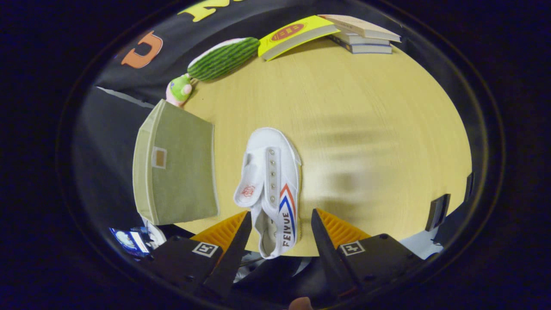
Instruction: Open the storage box then place both shoes into the box .Put the left shoe in first, then the right shoe, with the right side of both shoes facing outward in a uniform manner.
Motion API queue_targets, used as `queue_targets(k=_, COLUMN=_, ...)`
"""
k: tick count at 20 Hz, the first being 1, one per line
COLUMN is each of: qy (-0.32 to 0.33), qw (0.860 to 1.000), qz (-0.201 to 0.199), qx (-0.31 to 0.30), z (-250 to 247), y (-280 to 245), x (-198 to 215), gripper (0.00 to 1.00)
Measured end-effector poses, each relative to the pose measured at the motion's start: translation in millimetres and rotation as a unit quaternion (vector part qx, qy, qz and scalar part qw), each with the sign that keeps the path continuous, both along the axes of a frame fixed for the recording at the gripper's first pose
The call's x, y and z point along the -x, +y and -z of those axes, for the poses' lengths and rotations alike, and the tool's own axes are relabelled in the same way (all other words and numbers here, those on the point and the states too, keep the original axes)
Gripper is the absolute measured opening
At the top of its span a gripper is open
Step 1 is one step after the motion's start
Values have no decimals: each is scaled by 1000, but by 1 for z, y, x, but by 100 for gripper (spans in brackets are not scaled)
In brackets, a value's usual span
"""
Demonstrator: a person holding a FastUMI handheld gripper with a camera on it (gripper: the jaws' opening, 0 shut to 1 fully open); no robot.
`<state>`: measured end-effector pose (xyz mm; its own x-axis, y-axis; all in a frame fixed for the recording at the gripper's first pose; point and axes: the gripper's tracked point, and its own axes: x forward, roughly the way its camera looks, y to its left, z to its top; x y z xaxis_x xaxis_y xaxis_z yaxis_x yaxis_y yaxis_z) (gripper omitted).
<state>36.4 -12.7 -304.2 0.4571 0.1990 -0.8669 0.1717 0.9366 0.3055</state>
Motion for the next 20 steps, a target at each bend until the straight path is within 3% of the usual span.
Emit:
queue_targets(k=7, qy=31, qw=999, qz=-42, qx=-11, z=39, y=14, x=-14, gripper=87)
queue_targets(k=12, qy=40, qw=998, qz=-48, qx=-15, z=51, y=26, x=-29, gripper=83)
queue_targets(k=16, qy=54, qw=998, qz=-29, qx=23, z=59, y=21, x=-31, gripper=57)
queue_targets(k=17, qy=54, qw=998, qz=-25, qx=22, z=55, y=20, x=-32, gripper=45)
queue_targets(k=20, qy=46, qw=999, qz=-5, qx=11, z=51, y=18, x=-33, gripper=25)
